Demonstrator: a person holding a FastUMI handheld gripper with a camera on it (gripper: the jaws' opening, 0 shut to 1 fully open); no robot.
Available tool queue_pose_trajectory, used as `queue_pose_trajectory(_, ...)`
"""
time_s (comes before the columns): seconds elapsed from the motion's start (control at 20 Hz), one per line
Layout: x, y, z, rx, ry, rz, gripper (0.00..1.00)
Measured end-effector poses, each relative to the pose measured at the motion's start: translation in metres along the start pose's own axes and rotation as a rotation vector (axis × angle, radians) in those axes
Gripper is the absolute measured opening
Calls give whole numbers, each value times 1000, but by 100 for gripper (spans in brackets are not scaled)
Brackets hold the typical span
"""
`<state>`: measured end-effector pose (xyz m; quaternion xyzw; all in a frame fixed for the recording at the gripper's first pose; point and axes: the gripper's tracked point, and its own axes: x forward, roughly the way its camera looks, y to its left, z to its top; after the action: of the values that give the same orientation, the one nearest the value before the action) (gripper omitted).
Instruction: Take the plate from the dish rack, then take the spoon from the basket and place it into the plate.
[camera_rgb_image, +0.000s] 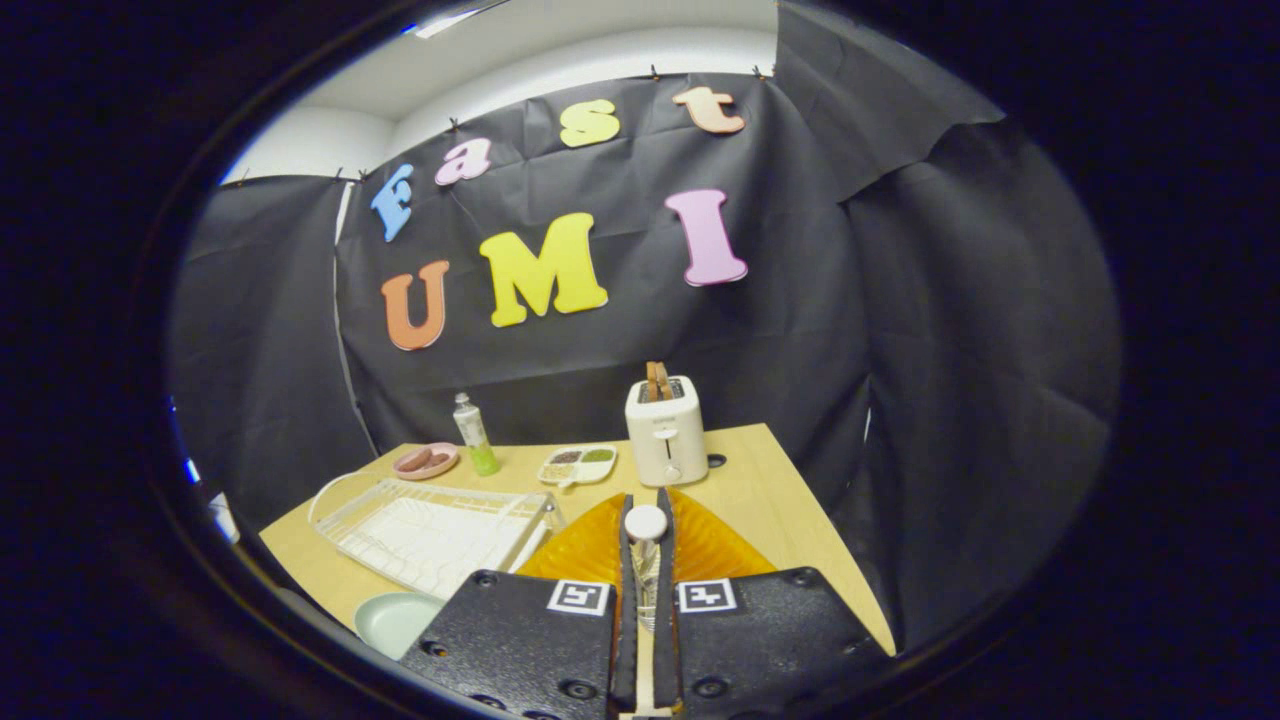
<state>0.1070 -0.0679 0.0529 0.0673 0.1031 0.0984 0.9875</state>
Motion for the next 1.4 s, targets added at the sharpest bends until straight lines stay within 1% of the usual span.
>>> queue_pose_trajectory(0.15, -32, 45, 9, -34, -21, 73, 12)
queue_pose_trajectory(0.3, -57, 99, -3, -50, 6, 169, 11)
queue_pose_trajectory(0.4, -67, 130, -18, -71, 35, 214, 12)
queue_pose_trajectory(0.55, -68, 171, -50, -97, 92, 270, 12)
queue_pose_trajectory(0.75, -56, 217, -95, -93, 200, 334, 12)
queue_pose_trajectory(0.9, -48, 239, -132, -115, 283, 361, 12)
queue_pose_trajectory(1.0, -42, 249, -148, -127, 327, 370, 12)
queue_pose_trajectory(1.35, -26, 260, -178, -94, 427, 389, 12)
queue_pose_trajectory(1.4, -27, 262, -175, -86, 424, 397, 12)
